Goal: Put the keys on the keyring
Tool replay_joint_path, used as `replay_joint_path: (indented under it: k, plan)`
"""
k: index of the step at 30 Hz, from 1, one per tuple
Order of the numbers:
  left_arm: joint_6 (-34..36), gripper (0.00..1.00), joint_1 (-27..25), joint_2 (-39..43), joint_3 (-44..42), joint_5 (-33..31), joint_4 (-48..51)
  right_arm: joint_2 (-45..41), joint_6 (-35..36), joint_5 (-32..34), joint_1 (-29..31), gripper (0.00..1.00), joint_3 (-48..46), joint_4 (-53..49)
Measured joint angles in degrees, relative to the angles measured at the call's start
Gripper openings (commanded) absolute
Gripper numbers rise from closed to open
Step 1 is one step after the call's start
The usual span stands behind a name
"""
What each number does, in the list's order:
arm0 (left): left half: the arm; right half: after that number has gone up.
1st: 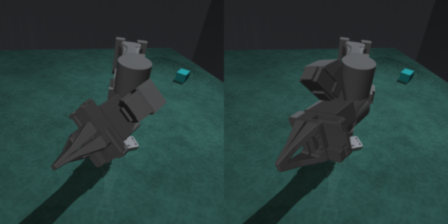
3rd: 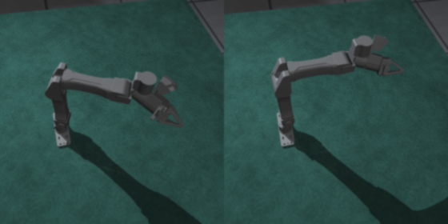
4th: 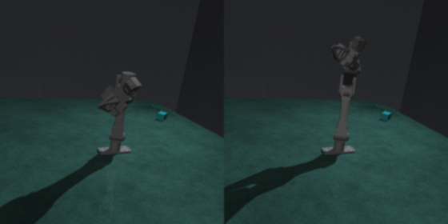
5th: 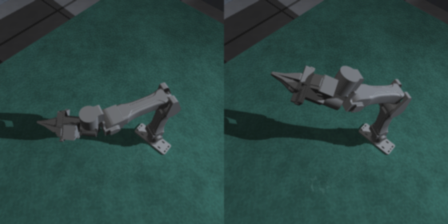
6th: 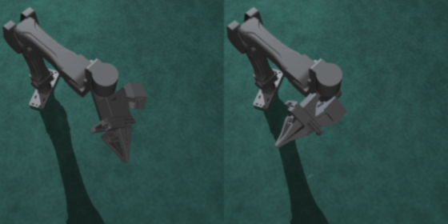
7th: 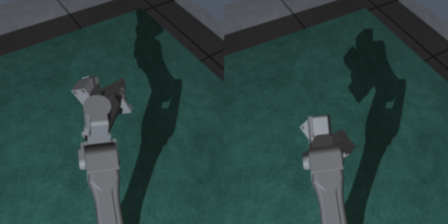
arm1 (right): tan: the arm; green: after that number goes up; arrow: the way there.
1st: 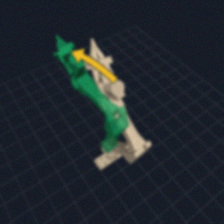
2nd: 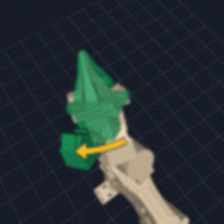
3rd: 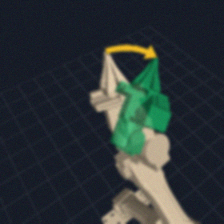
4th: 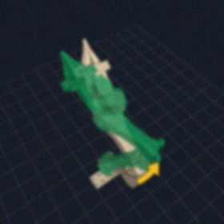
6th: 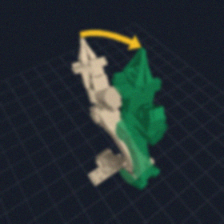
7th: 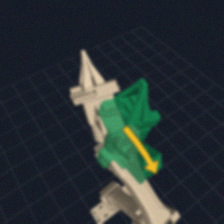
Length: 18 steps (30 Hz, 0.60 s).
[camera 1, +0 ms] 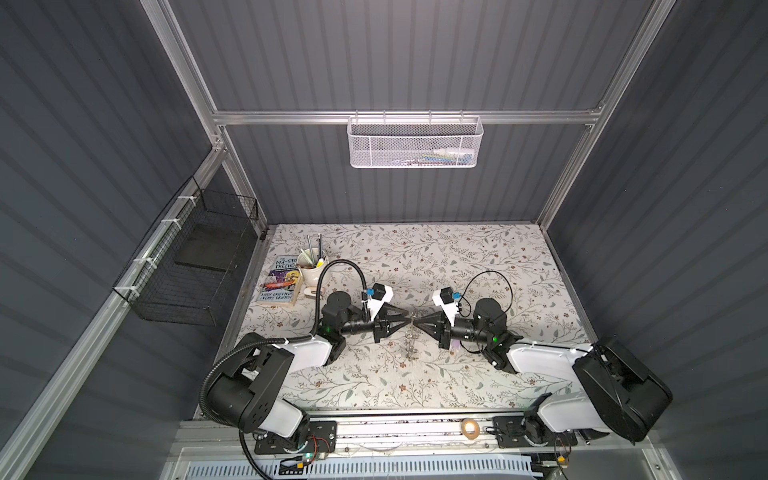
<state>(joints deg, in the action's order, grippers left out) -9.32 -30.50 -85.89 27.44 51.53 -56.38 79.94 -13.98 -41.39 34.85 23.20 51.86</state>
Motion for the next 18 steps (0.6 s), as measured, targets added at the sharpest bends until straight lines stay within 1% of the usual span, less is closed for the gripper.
replay_joint_path:
  k: [9,11,15,18]
  plan:
    - [-0.4,0.18,0.0,-1.3,1.3,2.1,0.2,0.0,-0.2,-0.7,0.0,0.00,0.0,0.0]
    - [-0.4,0.14,-0.1,-1.7,1.6,2.7,0.2,0.0,-0.2,-0.6,0.0,0.00,0.0,0.0]
    - [-0.4,0.10,-0.2,-2.2,2.0,3.6,0.3,0.0,-0.2,-0.6,-0.1,0.00,0.0,0.0]
    - [-0.3,0.04,-0.5,-2.2,2.3,4.1,1.2,0.0,-0.2,-0.6,-0.1,0.00,0.0,-0.1]
